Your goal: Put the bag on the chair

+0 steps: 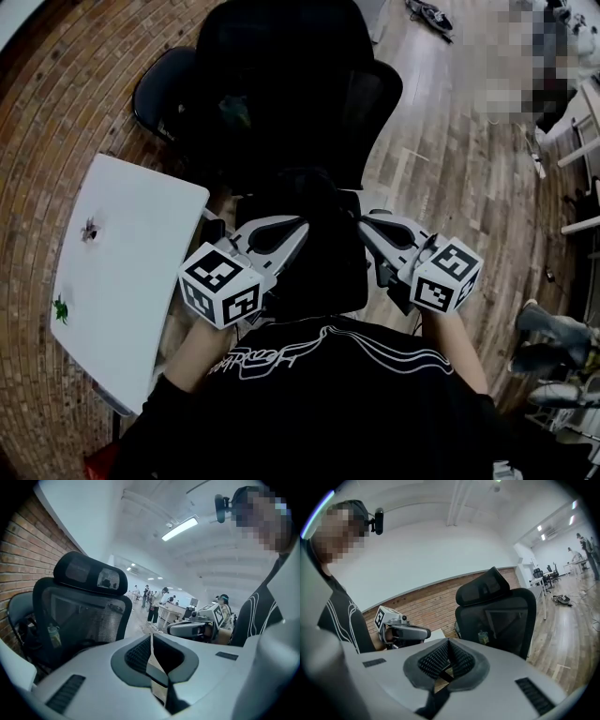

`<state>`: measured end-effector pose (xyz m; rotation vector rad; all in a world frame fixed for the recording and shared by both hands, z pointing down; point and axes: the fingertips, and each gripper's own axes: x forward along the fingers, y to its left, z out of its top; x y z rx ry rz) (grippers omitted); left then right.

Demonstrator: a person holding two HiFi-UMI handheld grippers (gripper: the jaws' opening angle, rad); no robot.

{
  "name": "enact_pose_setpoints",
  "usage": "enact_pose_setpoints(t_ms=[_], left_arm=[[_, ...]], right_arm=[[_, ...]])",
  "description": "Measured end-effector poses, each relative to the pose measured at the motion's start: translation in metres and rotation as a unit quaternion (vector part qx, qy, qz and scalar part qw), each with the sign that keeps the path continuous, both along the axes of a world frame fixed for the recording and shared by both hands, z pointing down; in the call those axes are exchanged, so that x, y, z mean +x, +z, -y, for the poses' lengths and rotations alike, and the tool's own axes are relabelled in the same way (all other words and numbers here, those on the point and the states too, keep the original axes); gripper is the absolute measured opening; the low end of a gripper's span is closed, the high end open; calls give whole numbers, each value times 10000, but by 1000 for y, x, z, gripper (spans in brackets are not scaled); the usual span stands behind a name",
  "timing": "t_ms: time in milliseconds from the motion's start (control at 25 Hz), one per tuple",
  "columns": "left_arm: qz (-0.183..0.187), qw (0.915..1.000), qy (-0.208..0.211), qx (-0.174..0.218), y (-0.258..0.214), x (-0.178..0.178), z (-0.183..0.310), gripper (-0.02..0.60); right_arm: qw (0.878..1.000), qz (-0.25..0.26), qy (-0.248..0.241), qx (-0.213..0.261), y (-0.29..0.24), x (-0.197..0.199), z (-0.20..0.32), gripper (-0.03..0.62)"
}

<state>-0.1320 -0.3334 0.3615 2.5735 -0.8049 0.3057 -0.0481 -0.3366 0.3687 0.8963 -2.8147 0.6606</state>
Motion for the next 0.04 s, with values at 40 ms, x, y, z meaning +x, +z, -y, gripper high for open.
enact_pose_setpoints(t_ms=[40], left_arm=[[-7,10000,17,-15,1,0,0,41]], right_arm=[[10000,-2,12,8,0,0,1,-5]])
